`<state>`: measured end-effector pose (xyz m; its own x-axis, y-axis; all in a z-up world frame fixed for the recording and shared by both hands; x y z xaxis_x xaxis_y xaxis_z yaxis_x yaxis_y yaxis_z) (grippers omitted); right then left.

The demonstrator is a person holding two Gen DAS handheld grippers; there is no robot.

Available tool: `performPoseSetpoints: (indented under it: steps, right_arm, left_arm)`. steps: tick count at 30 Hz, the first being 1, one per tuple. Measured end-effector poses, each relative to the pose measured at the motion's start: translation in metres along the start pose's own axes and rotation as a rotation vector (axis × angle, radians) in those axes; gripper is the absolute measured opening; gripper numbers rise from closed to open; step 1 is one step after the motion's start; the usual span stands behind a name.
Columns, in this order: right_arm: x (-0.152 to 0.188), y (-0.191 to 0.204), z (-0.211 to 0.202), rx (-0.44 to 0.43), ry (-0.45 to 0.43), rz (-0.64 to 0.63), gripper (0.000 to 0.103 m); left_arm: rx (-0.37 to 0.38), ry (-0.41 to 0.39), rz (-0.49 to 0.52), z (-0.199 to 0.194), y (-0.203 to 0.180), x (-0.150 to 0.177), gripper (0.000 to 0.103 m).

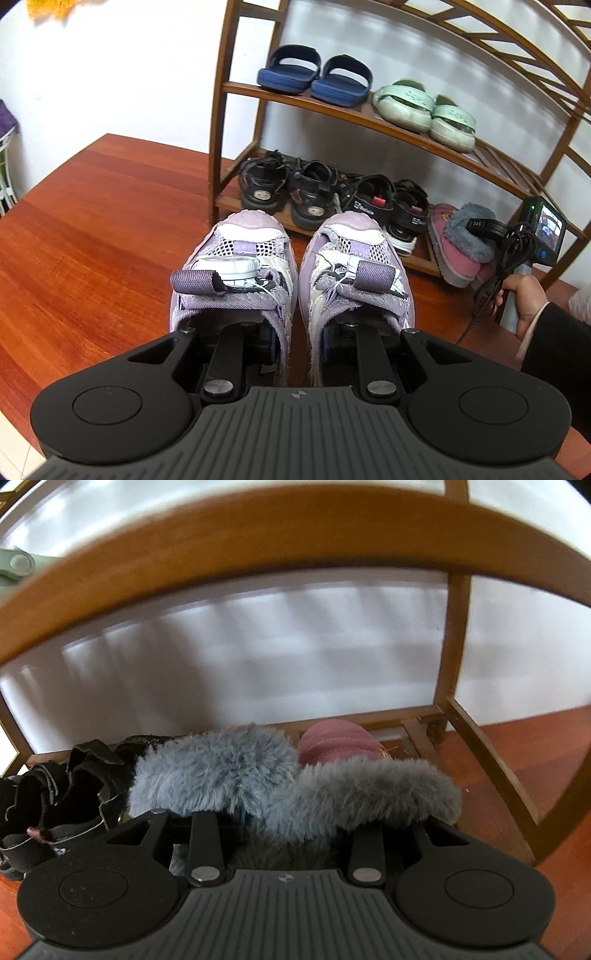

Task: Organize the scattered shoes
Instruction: 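Carry the pink slippers with the right tool while the left tool carries the lavender sneakers, then lower the pink slippers onto the lower shelf and open the right tool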

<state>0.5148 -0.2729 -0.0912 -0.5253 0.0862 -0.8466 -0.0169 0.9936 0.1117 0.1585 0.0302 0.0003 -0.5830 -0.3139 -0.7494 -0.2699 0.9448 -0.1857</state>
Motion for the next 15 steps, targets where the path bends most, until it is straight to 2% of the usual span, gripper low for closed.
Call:
performPoseSetpoints:
  steps: [8,10,15]
  right_arm:
    - [0.001,0.003,0.01,-0.009,0.006,-0.068,0.052]
    - [0.0,0.003,0.006,-0.02,0.015,-0.074,0.064]
    - [-0.003,0.002,-0.012,-0.054,0.028,-0.09,0.075]
  left_arm:
    - [-0.026,0.018,-0.019,0.011,-0.002,-0.002,0.023]
    - [-0.023,0.02,-0.019,0.014,-0.003,-0.003,0.023]
    - [-0.003,0.021,-0.005,0.019,-0.008,-0.005,0.023]
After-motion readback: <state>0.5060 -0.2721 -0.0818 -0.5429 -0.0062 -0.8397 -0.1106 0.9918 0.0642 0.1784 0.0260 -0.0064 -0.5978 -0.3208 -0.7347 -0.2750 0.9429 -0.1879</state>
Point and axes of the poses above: each gripper's, at about its wrist camera, not at the fingertips, and z roughly the way its jaws point, y to its left, x to its underside, the point moved 1 cm from there along z, roughly the way its jaws point, and after that the axes turned 4 degrees about -y, right-handed, at the moved point
